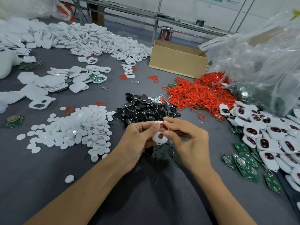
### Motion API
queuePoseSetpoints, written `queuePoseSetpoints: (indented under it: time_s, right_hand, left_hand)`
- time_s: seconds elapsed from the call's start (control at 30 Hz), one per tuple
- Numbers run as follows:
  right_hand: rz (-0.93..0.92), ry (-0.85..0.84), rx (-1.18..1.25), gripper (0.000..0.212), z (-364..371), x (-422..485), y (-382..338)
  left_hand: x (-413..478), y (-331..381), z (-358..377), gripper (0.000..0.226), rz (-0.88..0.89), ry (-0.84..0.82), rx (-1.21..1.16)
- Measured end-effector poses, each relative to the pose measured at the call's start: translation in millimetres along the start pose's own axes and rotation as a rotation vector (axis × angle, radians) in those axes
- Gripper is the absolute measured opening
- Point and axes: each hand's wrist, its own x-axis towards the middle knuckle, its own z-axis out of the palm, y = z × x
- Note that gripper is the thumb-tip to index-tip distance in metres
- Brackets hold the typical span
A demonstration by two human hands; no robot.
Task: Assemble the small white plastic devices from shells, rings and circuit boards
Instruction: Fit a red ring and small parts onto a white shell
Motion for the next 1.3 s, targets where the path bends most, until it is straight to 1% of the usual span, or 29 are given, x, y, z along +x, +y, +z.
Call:
queuePoseSetpoints:
  time_s: [0.07,0.17,0.2,0.3,0.43,0.5,0.6,0.67,0.77,0.83,0.87,0.9,0.97,1.03,1.07,1.13,1.23,1.3]
  right_hand:
    - [0.039,-0.017,0.009,0.027,0.1,-0.1,1.3]
    - [0.008,-0.032,-0.049,0.029,3.1,1.1,1.0]
    - [0.021,-0.038,-0.033,0.029,3.9,2.0,1.1]
    - [0.154,-0.057,0.15,0.028,3.4,5.0,0.3]
    - [0.335,-0.029,0.371,0.032,-1.7,5.9,-0.8]
    - [0.431,-0.072,0.473,0.033,-6.3,6.1,0.2]
    - [0.517,-0.178,0.607,0.033,-11.4,6.0,1.1]
    - [0.545,-0.2,0.648,0.034,-12.8,5.2,1.1]
    - [0.561,-0.161,0.625,0.035,-13.5,5.4,-1.9]
    - [0.519,-0.121,0.559,0.029,-10.7,5.4,-6.2]
    - [0.459,-0.095,0.454,0.023,-8.1,4.6,-8.6]
    - [0.377,-0.055,0.294,0.02,-4.9,3.4,-10.6]
    - [0.199,0.059,-0.034,0.021,2.0,0.0,-13.6]
    - [0.016,0.156,-0.226,0.017,5.0,-0.9,-16.2]
    - [-0.068,0.176,-0.293,0.014,5.0,-1.1,-16.1]
    - [-0.18,0.19,-0.404,0.011,3.5,-2.0,-13.4]
    - [-0.263,0.208,-0.484,0.008,1.3,-4.4,-11.0]
    - [-0.293,0.229,-0.502,0.005,2.1,-5.3,-11.6]
  left_hand:
    - [-1.3,-2.1,0.2,0.024,0.049,0.011,0.063]
    - [-1.7,-2.3,-0.2,0.027,0.079,0.036,0.091]
    - [-1.4,-2.0,-0.3,0.029,0.084,0.047,0.09]
    - [-0.5,-0.2,-0.3,0.031,0.099,0.062,0.093]
    - [-1.1,2.1,0.9,0.028,0.13,0.004,0.14]
    - [-1.8,3.1,0.7,0.025,0.144,-0.046,0.146]
    - [-2.9,4.7,-0.4,0.024,0.15,-0.112,0.133]
    - [-3.5,5.2,-0.4,0.023,0.152,-0.127,0.141]
    - [-3.6,5.1,0.2,0.024,0.164,-0.117,0.163]
    - [-3.3,4.8,0.7,0.024,0.161,-0.105,0.151]
    - [-2.9,4.2,1.6,0.024,0.158,-0.089,0.139]
    - [-3.0,3.6,2.6,0.024,0.157,-0.066,0.13]
    - [-2.5,2.8,4.7,0.025,0.162,-0.016,0.136]
    - [-2.2,1.7,5.2,0.026,0.168,0.005,0.155]
    - [-2.7,1.3,4.9,0.026,0.165,0.006,0.161]
    - [-4.0,1.9,4.3,0.024,0.147,-0.002,0.164]
    - [-4.3,4.3,5.7,0.019,0.103,-0.025,0.089]
    - [-2.9,6.1,7.0,0.017,0.049,0.024,0.004]
